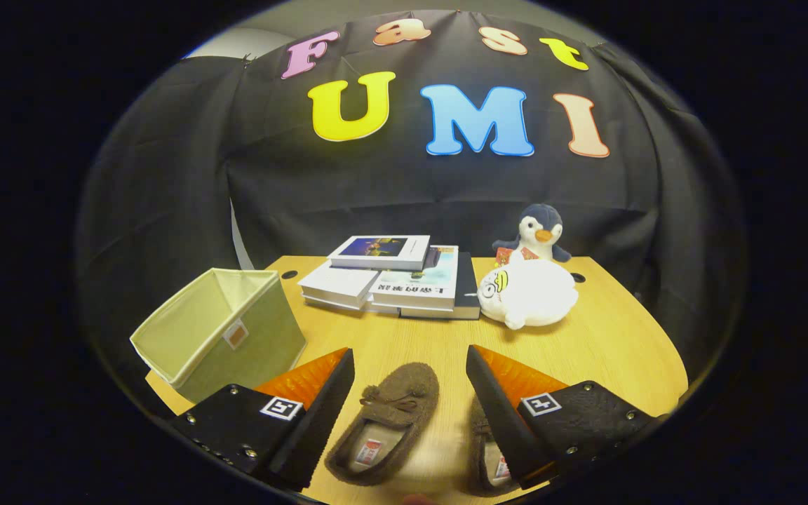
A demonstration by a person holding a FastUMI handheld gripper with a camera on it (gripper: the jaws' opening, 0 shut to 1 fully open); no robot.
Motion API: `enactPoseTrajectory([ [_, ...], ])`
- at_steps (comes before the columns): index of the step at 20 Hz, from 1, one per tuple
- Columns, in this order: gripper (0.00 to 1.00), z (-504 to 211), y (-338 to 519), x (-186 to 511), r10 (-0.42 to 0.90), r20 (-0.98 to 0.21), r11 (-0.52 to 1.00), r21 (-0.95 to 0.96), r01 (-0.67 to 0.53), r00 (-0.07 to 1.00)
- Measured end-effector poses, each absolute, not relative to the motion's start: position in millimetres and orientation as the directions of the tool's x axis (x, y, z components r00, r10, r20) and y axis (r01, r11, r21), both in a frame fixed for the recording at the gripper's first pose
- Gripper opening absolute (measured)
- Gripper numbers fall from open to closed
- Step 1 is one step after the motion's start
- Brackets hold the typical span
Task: Open the storage box then place both shoes into the box .Put the left shoe in first, then the right shoe, with the right side of both shoes facing outward in a uniform manner.
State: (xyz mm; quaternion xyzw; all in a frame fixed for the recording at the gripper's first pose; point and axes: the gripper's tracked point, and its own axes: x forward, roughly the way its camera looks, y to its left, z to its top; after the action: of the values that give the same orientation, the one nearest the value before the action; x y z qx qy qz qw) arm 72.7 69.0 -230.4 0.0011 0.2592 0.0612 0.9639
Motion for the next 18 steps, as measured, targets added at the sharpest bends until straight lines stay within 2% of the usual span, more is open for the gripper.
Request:
enactPoseTrajectory([
  [14, 0.98, -336.6, 65.3, 46.0, 0.118, -0.698, 0.989, 0.021, -0.144, 0.706],
  [18, 0.98, -350.6, 69.2, 45.8, 0.124, -0.731, 0.991, 0.058, -0.120, 0.671],
])
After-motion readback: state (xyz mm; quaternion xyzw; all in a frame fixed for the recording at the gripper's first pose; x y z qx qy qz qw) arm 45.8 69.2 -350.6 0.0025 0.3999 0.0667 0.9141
